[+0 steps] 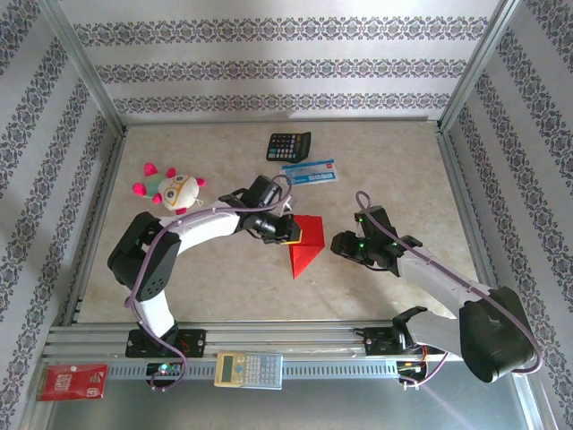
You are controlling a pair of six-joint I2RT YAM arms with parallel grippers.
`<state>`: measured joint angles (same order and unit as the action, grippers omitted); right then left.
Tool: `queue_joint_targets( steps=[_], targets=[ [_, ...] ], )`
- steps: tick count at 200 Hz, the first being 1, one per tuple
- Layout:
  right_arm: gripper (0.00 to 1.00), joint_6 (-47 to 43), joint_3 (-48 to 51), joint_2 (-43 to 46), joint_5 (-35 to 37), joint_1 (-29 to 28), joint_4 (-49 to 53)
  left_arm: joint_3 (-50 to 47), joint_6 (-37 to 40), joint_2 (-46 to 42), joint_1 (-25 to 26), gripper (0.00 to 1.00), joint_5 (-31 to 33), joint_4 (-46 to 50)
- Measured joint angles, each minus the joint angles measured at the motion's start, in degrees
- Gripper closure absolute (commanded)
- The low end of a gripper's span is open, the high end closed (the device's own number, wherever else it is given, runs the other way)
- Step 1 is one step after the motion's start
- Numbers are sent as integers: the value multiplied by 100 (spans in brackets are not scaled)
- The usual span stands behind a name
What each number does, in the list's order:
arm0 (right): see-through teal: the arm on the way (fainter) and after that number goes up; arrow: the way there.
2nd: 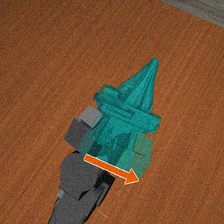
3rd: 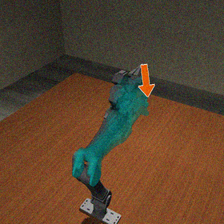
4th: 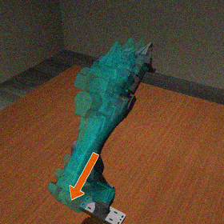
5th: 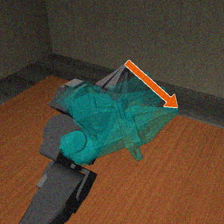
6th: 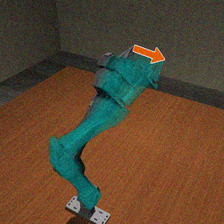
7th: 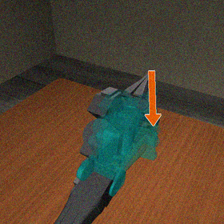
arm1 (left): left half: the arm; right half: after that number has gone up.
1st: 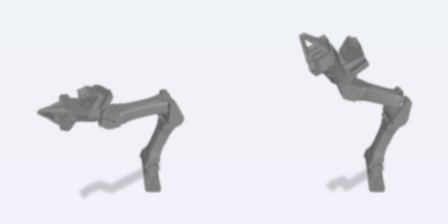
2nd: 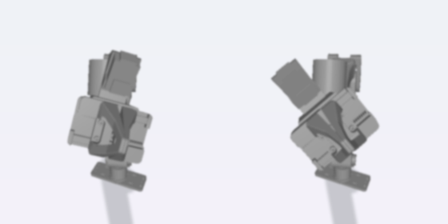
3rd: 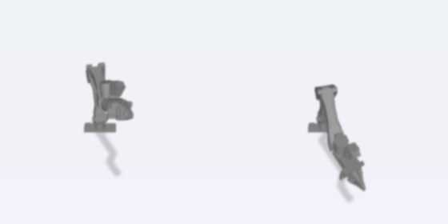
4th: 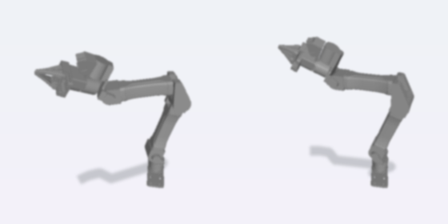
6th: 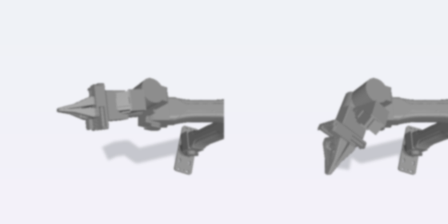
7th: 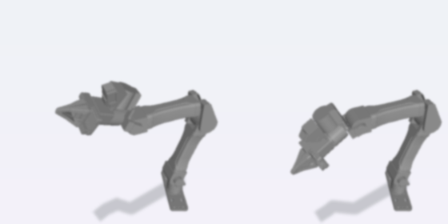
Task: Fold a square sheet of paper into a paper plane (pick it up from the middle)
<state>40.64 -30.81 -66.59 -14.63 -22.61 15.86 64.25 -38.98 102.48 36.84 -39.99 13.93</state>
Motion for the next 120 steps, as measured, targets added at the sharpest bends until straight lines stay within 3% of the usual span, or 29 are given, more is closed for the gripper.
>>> queue_joint_targets(
  steps=[53,120],
  targets=[
    [53,-164,-232,-184,-4,0,74,-17,-199,914,55,98,-52,-195],
    [47,-334,-295,-219,-361,0,293,-188,133,1071,-173,100,-688,-219]
  ],
)
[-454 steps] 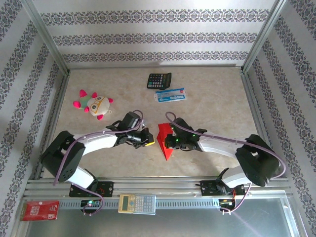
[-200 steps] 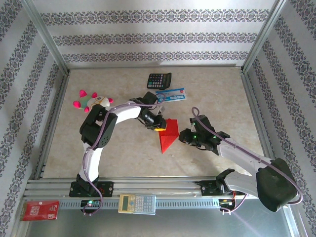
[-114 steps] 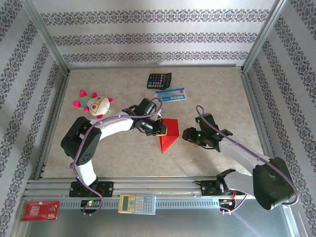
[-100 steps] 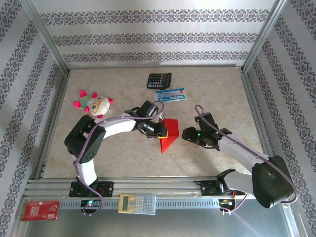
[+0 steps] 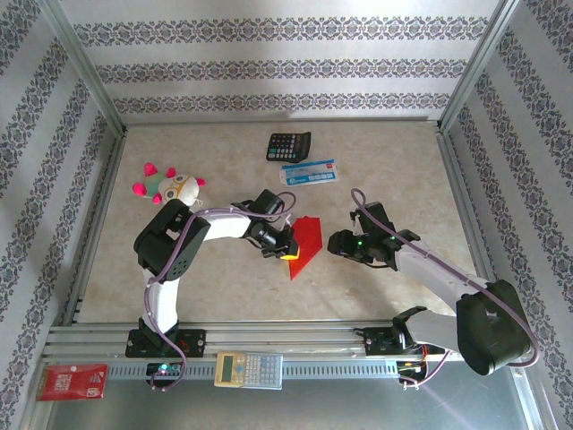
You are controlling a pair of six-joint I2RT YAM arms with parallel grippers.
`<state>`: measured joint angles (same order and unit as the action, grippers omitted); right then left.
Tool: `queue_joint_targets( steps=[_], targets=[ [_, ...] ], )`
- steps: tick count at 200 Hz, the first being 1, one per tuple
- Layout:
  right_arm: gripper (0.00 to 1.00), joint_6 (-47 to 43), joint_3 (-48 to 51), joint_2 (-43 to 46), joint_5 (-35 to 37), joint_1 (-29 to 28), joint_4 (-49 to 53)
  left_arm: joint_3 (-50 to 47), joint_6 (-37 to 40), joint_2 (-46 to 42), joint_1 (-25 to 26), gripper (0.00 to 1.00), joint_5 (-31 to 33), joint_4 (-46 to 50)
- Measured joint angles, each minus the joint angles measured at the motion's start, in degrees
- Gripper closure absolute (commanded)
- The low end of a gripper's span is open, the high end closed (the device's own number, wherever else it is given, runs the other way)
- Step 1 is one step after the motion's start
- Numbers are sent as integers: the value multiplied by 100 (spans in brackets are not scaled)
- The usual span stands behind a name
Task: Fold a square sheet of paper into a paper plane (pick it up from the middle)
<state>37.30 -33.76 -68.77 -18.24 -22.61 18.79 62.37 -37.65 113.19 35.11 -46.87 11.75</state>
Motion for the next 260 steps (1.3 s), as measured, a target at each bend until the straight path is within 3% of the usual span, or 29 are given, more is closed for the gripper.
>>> queue_joint_targets(
  steps=[65,149,260],
  targets=[
    [45,424,98,-361,-796,-232,-492,-776,319,-205,-46,100,-999,-332],
    [50,1104,619,-894,-890,-542,-1541,-938,313,-205,-103,100,-1182,-647],
    [94,1434,754,-1165,-986,-542,-2188,-977,313,-238,-103,97,-1156,-710]
  ],
)
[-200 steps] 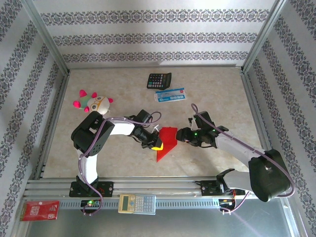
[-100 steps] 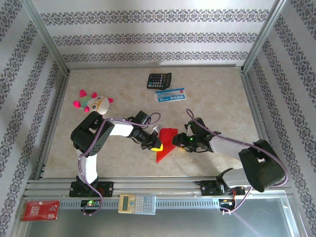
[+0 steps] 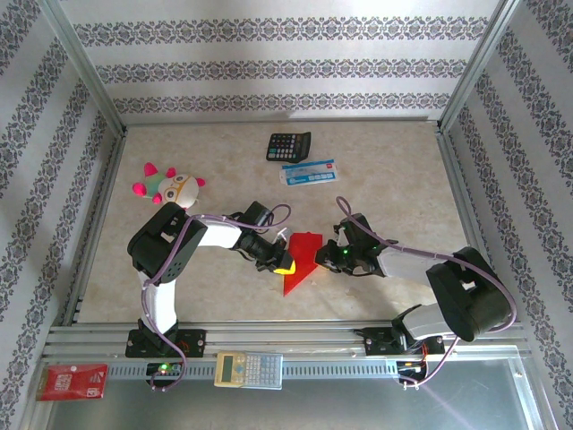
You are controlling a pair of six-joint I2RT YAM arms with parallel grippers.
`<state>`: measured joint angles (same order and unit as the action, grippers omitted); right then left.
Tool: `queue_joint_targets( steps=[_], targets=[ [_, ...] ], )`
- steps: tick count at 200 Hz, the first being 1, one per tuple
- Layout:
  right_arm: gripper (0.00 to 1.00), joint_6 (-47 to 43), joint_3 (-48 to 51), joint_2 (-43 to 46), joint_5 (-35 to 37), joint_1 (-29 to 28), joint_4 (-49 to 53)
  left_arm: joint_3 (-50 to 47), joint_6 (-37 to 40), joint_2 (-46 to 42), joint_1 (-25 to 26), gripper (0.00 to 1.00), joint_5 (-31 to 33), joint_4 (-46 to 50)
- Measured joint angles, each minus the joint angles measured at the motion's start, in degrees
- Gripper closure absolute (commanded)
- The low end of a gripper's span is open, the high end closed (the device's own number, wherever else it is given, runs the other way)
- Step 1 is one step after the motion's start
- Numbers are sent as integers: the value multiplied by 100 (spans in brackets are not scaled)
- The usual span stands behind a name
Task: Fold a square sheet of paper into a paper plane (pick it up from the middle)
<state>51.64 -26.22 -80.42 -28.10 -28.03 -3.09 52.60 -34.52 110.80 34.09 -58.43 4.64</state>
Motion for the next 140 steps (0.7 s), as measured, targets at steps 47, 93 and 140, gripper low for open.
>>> queue_joint_targets(
  steps=[47,93,140],
  targets=[
    [100,448,111,413,133,-184,31,-201,-105,-570,2,72,623,92],
    [100,1113,98,1088,603,-577,321,-815,-48,-2273,319,61,1967,-9],
    [100,1622,-22,1165,868,-671,636,-1285,570,-3447,1392,52,3810,-81]
  ],
)
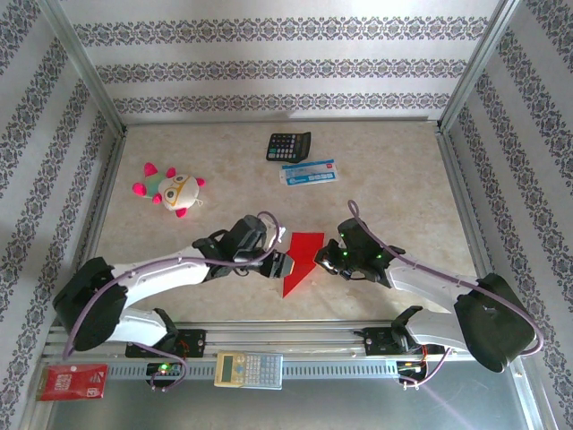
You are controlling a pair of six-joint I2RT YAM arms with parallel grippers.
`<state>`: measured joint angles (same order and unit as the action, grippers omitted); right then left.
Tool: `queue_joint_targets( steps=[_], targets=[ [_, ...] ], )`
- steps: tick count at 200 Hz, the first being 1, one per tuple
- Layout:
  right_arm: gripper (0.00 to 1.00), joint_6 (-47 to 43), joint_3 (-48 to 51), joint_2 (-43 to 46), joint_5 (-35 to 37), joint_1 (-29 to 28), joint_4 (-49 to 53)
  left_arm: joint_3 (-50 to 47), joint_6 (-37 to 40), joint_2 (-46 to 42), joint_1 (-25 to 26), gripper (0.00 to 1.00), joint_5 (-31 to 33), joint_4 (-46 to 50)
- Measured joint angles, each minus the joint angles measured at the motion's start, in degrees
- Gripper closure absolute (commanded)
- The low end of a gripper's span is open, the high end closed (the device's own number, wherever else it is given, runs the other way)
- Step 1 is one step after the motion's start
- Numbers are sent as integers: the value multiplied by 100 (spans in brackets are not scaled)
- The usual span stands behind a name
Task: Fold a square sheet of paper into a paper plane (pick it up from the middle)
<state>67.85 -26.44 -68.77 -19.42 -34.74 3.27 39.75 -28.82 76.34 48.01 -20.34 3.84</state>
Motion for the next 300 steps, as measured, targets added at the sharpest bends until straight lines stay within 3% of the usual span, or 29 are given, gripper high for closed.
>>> queue_joint_targets(
  steps=[52,125,197,256,300],
  targets=[
    [100,297,-210,-39,13,-15,127,-291,846,-306,1034,44,1626,-59],
    [100,557,-267,-39,9,-68,168,-46,1416,715,1652,45,2404,-350],
    [100,601,-267,-39,9,-68,162,289,1665,1377,1687,59,2970,-476],
    [100,654,-267,-55,9,-79,125,389,1687,1558,1687,78,3010,-553],
    [100,686,-267,-55,9,-76,120,404,1687,1611,1687,87,3012,-586]
  ],
)
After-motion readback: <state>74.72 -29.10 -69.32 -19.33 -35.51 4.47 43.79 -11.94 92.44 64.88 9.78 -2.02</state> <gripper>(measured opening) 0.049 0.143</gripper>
